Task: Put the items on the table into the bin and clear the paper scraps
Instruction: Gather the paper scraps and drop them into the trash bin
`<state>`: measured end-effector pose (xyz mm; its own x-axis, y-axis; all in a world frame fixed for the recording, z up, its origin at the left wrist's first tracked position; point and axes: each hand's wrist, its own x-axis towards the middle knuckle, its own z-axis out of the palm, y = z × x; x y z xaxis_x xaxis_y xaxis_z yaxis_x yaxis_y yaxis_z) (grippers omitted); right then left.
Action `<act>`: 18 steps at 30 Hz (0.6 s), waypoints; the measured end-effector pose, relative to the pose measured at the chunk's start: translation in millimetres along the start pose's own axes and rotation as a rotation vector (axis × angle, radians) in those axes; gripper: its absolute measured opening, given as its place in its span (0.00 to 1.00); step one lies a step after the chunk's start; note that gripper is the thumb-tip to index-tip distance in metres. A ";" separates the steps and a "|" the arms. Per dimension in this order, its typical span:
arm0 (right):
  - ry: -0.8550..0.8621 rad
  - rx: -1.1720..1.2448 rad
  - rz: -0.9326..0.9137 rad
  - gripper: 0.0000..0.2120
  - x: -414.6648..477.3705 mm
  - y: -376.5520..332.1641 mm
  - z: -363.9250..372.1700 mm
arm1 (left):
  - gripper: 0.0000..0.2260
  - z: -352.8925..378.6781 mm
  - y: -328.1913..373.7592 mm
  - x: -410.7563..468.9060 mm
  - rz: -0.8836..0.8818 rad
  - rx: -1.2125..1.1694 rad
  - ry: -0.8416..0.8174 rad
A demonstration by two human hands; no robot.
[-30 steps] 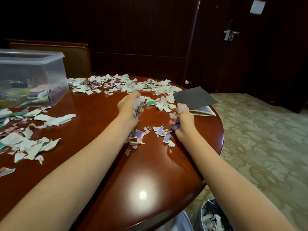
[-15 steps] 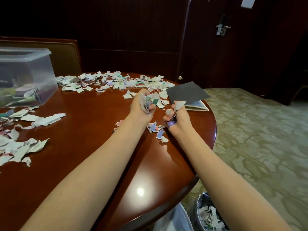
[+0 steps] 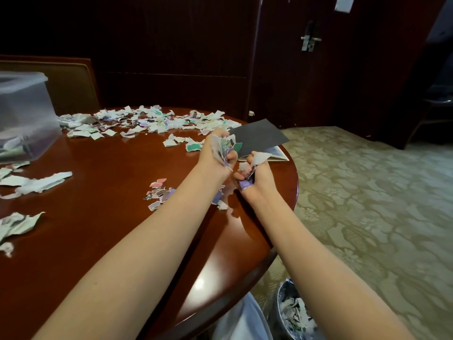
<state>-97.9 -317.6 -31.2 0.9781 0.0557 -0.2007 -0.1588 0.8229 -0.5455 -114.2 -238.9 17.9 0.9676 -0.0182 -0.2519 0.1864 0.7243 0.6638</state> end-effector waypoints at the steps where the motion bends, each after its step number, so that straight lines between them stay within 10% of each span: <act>1: 0.006 0.008 -0.009 0.16 -0.7 -3.6 -3.9 | 0.11 3.6 -3.1 0.3 -0.006 0.002 0.001; 18: 0.113 0.110 -0.216 0.18 -29.7 -97.1 -82.4 | 0.15 74.3 -90.2 4.3 -0.203 -0.004 -0.226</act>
<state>-122.6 -445.7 -39.4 0.9653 -0.1866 -0.1825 0.0737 0.8656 -0.4952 -114.1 -355.5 9.3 0.9240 -0.3154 -0.2162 0.3799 0.6930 0.6127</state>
